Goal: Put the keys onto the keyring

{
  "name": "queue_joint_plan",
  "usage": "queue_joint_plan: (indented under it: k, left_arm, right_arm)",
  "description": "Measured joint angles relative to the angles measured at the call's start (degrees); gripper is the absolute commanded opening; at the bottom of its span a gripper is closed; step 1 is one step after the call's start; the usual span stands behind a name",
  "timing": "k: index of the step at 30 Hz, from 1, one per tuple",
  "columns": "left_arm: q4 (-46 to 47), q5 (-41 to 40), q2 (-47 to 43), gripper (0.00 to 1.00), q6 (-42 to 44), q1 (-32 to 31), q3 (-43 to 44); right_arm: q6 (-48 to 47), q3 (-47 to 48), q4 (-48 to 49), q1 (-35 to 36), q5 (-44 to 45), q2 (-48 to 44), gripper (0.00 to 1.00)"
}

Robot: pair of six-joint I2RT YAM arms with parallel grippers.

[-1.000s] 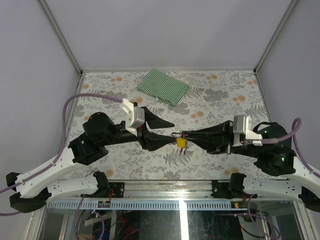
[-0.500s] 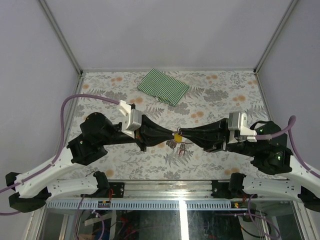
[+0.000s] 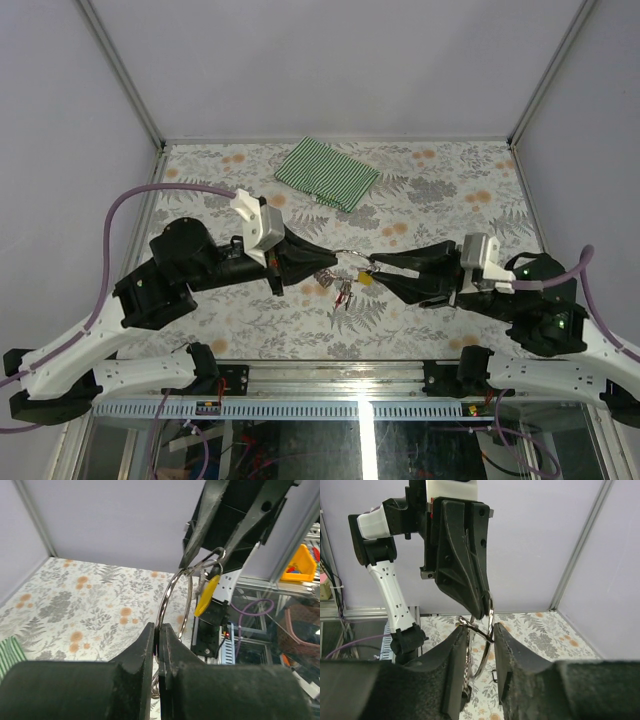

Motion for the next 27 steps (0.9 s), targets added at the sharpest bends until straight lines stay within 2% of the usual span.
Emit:
queue_joint_plan:
  k: [10,17,22,27]
  left_arm:
    - [-5.7,-5.3,1.2,0.0,1.9,0.0,3.1]
    - [-8.2,-8.0,2.6,0.0,2.7,0.0,3.8]
    - [-8.4,-11.5,2.8,0.0,2.4,0.0,3.8]
    - [-8.4,-17.3,3.9,0.0,1.0,0.0,3.4]
  right_arm:
    - [-1.2,-0.9,-4.2,0.0,3.3,-6.5,0.53]
    - [-2.2,-1.9,-10.4,0.0,7.9,-10.1,0.55]
    - [-2.3,-3.3,-12.8,0.0,13.9,-11.5,0.58]
    - [-1.5,-3.5,-17.7,0.0,23.8,-9.0,0.64]
